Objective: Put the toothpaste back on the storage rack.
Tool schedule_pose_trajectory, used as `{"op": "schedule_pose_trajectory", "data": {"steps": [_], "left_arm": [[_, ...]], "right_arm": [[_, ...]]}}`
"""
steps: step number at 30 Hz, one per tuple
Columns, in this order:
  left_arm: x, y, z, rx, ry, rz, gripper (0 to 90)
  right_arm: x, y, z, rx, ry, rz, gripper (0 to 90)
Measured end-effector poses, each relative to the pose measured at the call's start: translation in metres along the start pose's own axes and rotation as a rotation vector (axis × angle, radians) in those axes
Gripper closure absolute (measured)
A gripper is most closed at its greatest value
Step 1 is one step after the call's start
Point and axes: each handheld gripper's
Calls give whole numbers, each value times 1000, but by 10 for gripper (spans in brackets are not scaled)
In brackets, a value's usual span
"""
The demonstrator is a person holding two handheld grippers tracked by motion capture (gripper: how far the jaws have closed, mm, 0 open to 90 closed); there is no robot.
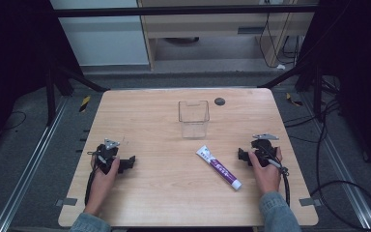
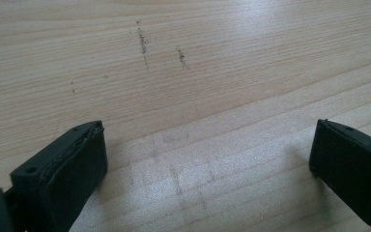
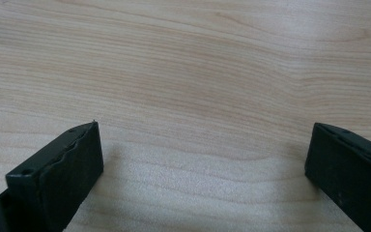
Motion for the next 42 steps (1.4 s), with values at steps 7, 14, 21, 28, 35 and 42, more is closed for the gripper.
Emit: {"op": "schedule_pose_trajectory", "data": {"steps": [7, 14, 21, 28, 35, 42], "left_arm": [[0, 0, 0, 0, 0, 0, 0], [0, 0, 0, 0, 1, 0, 0], [0, 0, 0, 0, 1, 0, 0], [0, 0, 0, -1, 1, 0, 0], [0, 0, 0, -1, 0, 0, 0], [0, 0, 0, -1, 0, 0, 0]], "right_arm": [[0, 1, -3, -34, -33, -4, 4], [-18, 0, -6, -68, -139, 37, 128], [-59, -8, 5, -133, -159, -18, 157], [-82, -14, 25, -162, -244, -28, 176], [-88, -21, 43, -276, -231, 2, 202], [-91, -34, 55, -335, -257, 31, 308]]}}
Point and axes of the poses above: each handheld gripper's, and its own axes: x roughly forward along the jaws, y roughly out of its underside, z roughly to its left, and after that the axes turned 9 degrees about -x, right-handed
